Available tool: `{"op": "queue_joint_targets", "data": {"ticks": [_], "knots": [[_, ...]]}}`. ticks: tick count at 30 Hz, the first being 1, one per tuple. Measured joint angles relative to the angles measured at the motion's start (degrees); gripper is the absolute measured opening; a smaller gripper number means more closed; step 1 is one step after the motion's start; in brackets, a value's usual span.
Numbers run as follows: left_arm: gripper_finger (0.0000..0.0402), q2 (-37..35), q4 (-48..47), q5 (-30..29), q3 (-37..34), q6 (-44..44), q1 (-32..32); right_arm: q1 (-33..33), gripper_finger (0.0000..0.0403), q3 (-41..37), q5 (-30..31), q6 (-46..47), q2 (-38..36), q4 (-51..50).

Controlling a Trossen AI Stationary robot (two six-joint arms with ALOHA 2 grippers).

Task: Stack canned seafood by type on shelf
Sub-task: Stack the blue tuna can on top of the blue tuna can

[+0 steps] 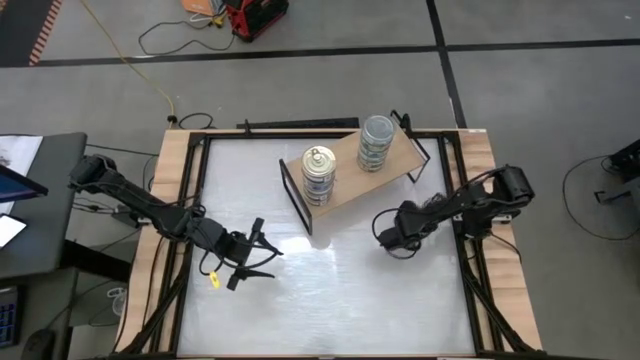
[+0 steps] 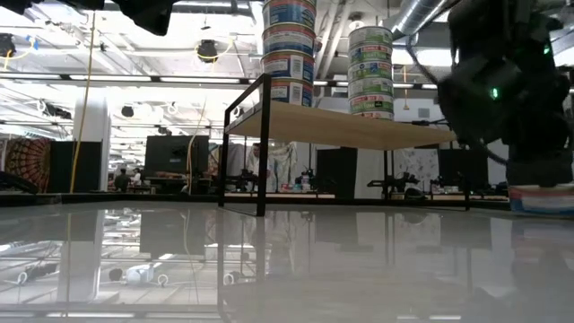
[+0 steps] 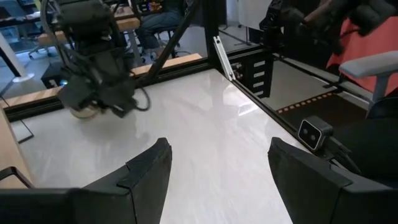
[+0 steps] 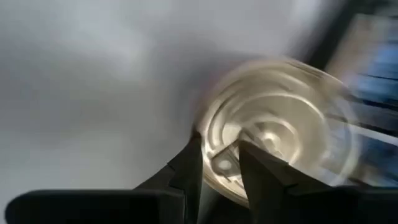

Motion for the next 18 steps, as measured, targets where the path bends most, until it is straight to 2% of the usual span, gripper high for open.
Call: {"op": "queue_joint_targets", "data": {"ticks": [4,7,12,18], "knots": [[0.0256,0.0,0.07,0.0,0.0,0.0,0.0,2.87,0.0132,2.86,-3.28,-0.92,-1.08,4.83],[0.0256,0.0,0.09,0.0,0.0,-0.09,0.0,5.33,0.0132,6.49,-3.51,0.02,-0.74,7.47],[0.0256,0.0,0.3,0.0,0.0,-0.63,0.0,9.46,0.0132,12.97,1.58,2.7,-0.92,1.56],[0.0256,0.0,0.45,0.2,0.0,-1.66,0.0,13.07,0.0147,19.56,1.86,-1.56,-2.29,-13.97]]}}
